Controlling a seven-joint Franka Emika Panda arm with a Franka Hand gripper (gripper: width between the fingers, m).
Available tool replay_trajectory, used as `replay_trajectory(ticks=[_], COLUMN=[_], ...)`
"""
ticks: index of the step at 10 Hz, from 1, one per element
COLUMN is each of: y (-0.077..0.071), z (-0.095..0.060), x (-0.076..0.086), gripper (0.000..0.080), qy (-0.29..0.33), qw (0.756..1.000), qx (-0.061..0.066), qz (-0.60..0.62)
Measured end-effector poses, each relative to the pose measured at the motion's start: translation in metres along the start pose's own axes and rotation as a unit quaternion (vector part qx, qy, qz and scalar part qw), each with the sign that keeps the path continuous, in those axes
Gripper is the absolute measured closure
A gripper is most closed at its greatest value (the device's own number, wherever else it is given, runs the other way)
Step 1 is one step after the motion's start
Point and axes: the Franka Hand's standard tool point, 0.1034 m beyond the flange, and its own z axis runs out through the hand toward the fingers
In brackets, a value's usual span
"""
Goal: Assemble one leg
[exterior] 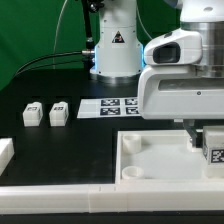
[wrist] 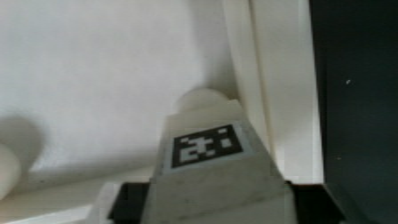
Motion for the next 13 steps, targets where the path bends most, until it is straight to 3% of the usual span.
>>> replay_trajectory(ticks=[1, 5, 9, 13], y=[0.000, 0.002, 0.023, 0.034], z=[0.000, 0.000, -0.002, -0.003], x=[0.000, 0.000, 0.001, 0.003], gripper=[0.0510, 0.0510, 0.0497, 0.0492], qy=[0.000, 0.002, 0.009, 0.009], qw=[1.000, 0.997, 0.973, 0.960], qx=[0.000, -0.001, -0.023, -0.032], qz=[0.000, 0.074, 0.229, 0.277])
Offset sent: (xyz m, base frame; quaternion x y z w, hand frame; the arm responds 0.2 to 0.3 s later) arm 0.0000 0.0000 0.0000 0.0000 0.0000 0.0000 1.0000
